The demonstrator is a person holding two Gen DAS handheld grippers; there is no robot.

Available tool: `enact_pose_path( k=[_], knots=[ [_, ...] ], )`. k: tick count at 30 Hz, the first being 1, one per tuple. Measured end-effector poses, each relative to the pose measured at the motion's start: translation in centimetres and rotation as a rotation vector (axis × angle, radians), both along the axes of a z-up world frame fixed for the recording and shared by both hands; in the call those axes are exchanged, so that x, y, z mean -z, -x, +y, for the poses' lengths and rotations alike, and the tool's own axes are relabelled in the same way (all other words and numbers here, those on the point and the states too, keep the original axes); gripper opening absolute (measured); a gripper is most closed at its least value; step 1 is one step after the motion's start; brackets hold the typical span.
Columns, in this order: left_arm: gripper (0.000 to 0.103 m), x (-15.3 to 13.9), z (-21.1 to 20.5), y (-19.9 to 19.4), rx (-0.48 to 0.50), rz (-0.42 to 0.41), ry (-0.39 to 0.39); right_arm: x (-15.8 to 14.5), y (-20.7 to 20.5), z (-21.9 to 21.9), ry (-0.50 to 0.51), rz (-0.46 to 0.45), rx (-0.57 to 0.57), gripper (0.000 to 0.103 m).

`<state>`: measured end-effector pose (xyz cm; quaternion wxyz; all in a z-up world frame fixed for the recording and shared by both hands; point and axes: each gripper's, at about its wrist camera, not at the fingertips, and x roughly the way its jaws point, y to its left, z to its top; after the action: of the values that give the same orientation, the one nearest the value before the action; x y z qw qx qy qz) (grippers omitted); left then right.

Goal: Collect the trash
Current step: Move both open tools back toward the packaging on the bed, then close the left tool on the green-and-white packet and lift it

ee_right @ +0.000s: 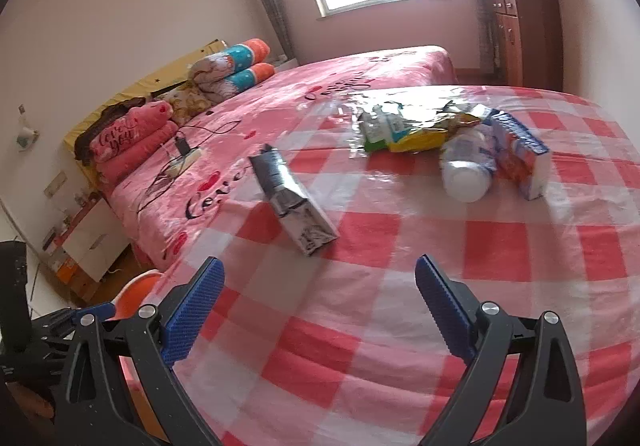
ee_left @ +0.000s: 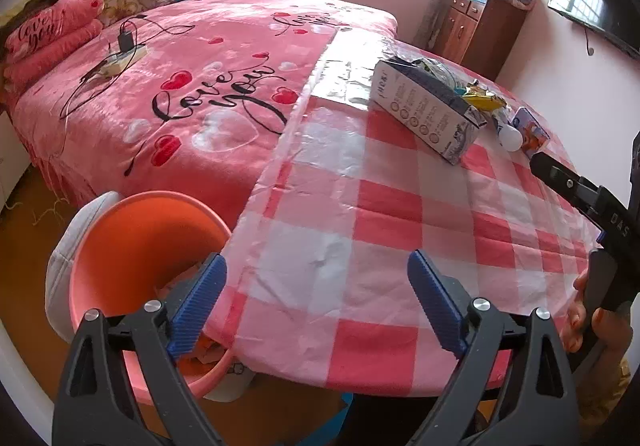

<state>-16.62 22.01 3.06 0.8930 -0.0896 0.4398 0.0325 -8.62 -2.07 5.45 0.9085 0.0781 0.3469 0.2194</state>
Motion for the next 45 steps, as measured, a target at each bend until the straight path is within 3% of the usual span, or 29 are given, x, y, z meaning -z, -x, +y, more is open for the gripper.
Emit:
enact_pose_path(
  k=[20,26,30,34,36,41,43,45],
  knots=[
    [0.093,-1.6,-5.1,-3.0,0.065,-0.023,-0.066,0.9,-1.5,-3.6,0.059,0.001,0.08,0.095],
    [0.093,-4.7,-6.9,-5.5,0.077,-0.098,-0.101,1.6,-2.4,-5.4,0.004,0.051,0.103,0.095],
    [0.093,-7.7,-9.1,-9.5,0.092,-0.151,-0.086,1.6,-2.8,-6.6,-0.027,0.065,0.116,0.095],
    [0.093,-9.7,-11.6,-14.4,0.109,-0.163,-0.022,1.5,-3.1,-7.8,-0.062,0.077,0.128,0.095],
    [0.093,-10.0,-13.3,-17.3,0.112,-0.15,-0.038,1.5,-3.2,-8.5,-0.081,0.083,0.134,0.095],
    [0.093,-8.5,-16.6,-25.6,0.072,-0.057,-0.077,1.5,-3.6,-9.9,-0.116,0.096,0.142,0.095],
    [0.093,-7.0,-17.6,-29.0,0.029,-0.005,-0.155,1.6,-3.7,-10.4,-0.128,0.101,0.147,0.095],
    [0.093,-5.5,-17.7,-31.3,-0.01,0.048,-0.174,1.6,-3.8,-11.1,-0.139,0.107,0.153,0.095]
  ],
)
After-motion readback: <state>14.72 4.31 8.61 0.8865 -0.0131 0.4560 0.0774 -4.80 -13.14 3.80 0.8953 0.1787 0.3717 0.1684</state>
